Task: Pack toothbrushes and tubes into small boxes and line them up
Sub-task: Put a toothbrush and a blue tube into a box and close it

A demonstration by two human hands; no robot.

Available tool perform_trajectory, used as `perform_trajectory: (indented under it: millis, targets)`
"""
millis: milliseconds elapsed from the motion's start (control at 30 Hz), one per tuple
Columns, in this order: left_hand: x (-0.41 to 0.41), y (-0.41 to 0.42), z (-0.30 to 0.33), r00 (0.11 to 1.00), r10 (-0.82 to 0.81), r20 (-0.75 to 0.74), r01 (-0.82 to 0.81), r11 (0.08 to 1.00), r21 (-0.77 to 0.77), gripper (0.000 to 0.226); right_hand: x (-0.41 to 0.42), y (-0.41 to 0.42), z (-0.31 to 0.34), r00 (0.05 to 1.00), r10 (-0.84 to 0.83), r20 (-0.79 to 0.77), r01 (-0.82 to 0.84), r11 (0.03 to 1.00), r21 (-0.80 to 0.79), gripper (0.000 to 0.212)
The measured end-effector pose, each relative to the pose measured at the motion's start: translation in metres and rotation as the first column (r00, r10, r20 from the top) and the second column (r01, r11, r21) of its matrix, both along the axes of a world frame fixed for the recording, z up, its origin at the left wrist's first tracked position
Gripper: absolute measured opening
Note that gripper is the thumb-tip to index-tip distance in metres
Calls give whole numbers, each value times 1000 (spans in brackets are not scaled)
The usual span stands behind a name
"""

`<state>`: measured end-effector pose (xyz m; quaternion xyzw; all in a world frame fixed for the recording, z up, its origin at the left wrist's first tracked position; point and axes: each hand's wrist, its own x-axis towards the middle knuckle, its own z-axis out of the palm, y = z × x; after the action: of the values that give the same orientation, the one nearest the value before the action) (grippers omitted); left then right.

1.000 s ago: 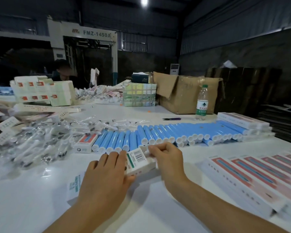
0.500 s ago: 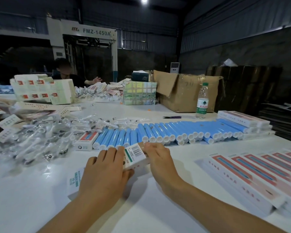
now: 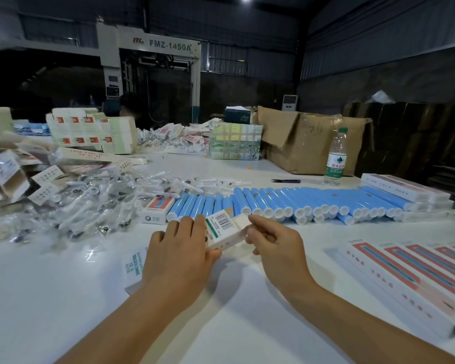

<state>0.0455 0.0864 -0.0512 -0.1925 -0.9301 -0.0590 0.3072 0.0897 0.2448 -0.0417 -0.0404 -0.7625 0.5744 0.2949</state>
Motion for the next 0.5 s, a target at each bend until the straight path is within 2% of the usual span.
perform_trajectory:
  millis: [167,400,500]
  targets:
    - [0,2,-2,1000,6,1,-6,1000,-13,60,0,-6,-4,999,44,22,-44,999,3,37]
    - [5,3,-2,1000,-11,22,12,999,-41,59,2,-9,-10,997,67,42,-68,997,37,38]
    - [7,4,-2,999,-24,24,25,999,-48,60,0,-9,-6,996,75,55,-77,996,43,48]
